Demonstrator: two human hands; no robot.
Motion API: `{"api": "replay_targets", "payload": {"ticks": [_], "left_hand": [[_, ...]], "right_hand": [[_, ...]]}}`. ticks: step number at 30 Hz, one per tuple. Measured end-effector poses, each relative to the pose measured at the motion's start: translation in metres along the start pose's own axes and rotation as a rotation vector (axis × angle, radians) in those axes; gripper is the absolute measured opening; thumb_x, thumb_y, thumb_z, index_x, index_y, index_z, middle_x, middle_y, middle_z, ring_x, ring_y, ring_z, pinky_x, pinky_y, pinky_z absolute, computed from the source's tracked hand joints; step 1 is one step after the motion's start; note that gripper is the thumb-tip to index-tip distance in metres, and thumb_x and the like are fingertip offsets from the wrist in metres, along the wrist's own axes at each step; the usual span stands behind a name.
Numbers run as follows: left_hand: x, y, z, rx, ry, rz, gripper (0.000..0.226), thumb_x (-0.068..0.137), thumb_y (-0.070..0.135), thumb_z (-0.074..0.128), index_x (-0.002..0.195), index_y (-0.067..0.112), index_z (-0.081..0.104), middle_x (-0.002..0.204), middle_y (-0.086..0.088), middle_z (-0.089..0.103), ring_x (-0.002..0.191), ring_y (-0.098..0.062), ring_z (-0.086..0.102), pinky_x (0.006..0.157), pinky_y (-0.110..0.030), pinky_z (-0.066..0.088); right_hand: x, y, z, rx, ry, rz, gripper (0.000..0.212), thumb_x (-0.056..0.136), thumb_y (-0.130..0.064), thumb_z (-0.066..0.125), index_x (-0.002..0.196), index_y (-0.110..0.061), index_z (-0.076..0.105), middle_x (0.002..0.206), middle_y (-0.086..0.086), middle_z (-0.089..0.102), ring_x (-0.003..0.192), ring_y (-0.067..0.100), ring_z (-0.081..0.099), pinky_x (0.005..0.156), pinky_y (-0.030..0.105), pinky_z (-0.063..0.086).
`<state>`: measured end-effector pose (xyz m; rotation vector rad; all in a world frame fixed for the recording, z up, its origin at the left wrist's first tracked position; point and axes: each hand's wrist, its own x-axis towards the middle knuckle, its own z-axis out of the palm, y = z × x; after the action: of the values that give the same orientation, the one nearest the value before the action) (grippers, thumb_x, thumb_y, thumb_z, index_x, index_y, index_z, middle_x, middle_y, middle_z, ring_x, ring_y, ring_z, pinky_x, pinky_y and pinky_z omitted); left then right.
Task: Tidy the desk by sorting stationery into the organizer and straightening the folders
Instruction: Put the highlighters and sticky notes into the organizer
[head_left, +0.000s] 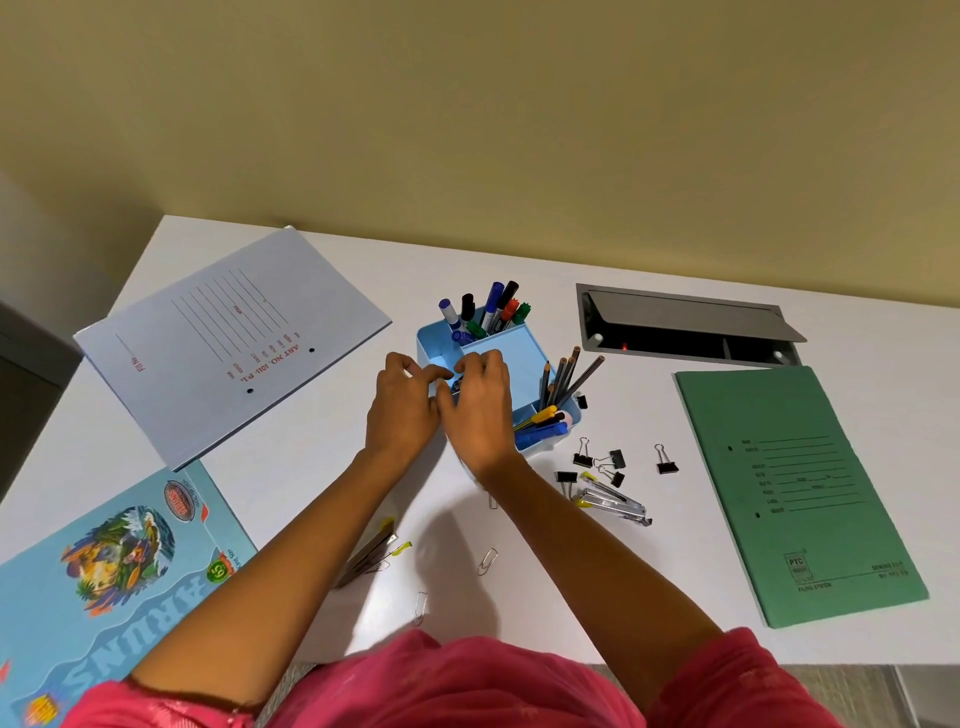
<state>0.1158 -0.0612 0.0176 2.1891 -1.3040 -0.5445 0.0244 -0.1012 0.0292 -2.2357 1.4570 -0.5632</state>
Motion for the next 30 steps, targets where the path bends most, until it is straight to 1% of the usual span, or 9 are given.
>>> {"api": "replay_targets", "payload": {"ticks": [4,9,11,14,17,19,22,26,30], "left_hand": [[-0.001,-0.001,0.002,-0.032,0.037,-0.011,0.038,0.089,0.013,0.060,0.125,0.024,0.058,0.126,-0.009,0.042,0.118,-0.024,0.045,0.079,-0.025,0.044],[-0.007,-0.003,0.002,-0.094,0.112,0.020,0.039,0.092,0.010,0.054,0.129,0.024,0.056,0.132,-0.007,0.043,0.125,-0.024,0.041,0.091,-0.029,0.044],[-0.011,-0.006,0.004,-0.070,0.091,0.040,0.041,0.093,0.009,0.052,0.132,0.023,0.055,0.134,-0.006,0.044,0.126,-0.025,0.039,0.094,-0.033,0.044],[-0.017,-0.008,0.009,-0.100,0.056,0.023,0.045,0.095,0.007,0.048,0.136,0.023,0.050,0.139,-0.005,0.044,0.127,-0.023,0.039,0.096,-0.029,0.041],[-0.023,-0.007,0.012,-0.122,0.038,0.033,0.047,0.096,0.007,0.047,0.140,0.021,0.045,0.144,-0.005,0.040,0.131,-0.023,0.037,0.100,-0.030,0.039],[-0.025,-0.006,0.013,-0.131,0.026,0.048,0.049,0.095,0.006,0.046,0.142,0.020,0.042,0.146,-0.005,0.038,0.133,-0.023,0.037,0.102,-0.031,0.039],[-0.028,-0.006,0.014,-0.141,0.013,0.051,0.049,0.097,0.005,0.043,0.143,0.020,0.039,0.150,-0.002,0.036,0.135,-0.021,0.039,0.104,-0.030,0.038],[-0.028,-0.009,0.014,-0.119,-0.010,0.060,0.051,0.098,0.008,0.043,0.146,0.024,0.035,0.153,0.001,0.034,0.137,-0.019,0.038,0.105,-0.031,0.039],[-0.027,-0.011,0.016,-0.080,-0.070,0.021,0.054,0.099,0.012,0.040,0.148,0.030,0.027,0.157,0.005,0.026,0.141,-0.020,0.033,0.105,-0.037,0.040]], "right_hand": [[-0.014,0.000,-0.014,0.063,0.073,-0.108,0.021,0.093,-0.011,0.050,0.110,-0.001,0.054,0.111,0.018,0.051,0.102,0.033,0.052,0.088,0.047,0.048],[-0.053,0.016,-0.040,-0.022,0.262,-0.372,0.016,0.095,0.000,0.045,0.100,0.001,0.061,0.101,0.017,0.061,0.097,0.026,0.054,0.087,0.027,0.044],[-0.073,0.036,-0.045,0.076,0.339,-0.339,0.017,0.089,0.002,0.043,0.101,-0.005,0.053,0.102,0.013,0.053,0.099,0.023,0.049,0.091,0.025,0.039],[-0.101,0.075,-0.045,0.136,0.425,-0.107,0.036,0.069,0.015,0.043,0.093,-0.012,0.043,0.101,0.011,0.042,0.098,0.022,0.043,0.087,0.032,0.043],[-0.121,0.110,-0.038,0.053,0.352,0.110,0.054,0.058,0.025,0.047,0.101,-0.007,0.049,0.109,0.013,0.043,0.106,0.024,0.040,0.093,0.040,0.042],[-0.126,0.129,-0.035,-0.043,0.236,0.197,0.059,0.062,0.022,0.055,0.114,-0.004,0.052,0.121,0.015,0.046,0.115,0.028,0.041,0.098,0.043,0.042],[-0.128,0.151,-0.032,-0.175,0.080,0.229,0.054,0.076,0.009,0.064,0.127,-0.003,0.052,0.130,0.017,0.050,0.121,0.033,0.046,0.102,0.045,0.042],[-0.129,0.162,-0.032,-0.264,0.026,0.165,0.054,0.072,0.006,0.074,0.122,-0.002,0.058,0.114,0.017,0.062,0.102,0.034,0.060,0.088,0.043,0.050],[-0.124,0.167,-0.037,-0.332,0.010,0.132,0.047,0.070,0.001,0.078,0.114,-0.011,0.064,0.098,0.010,0.064,0.086,0.031,0.060,0.075,0.040,0.049]]}}
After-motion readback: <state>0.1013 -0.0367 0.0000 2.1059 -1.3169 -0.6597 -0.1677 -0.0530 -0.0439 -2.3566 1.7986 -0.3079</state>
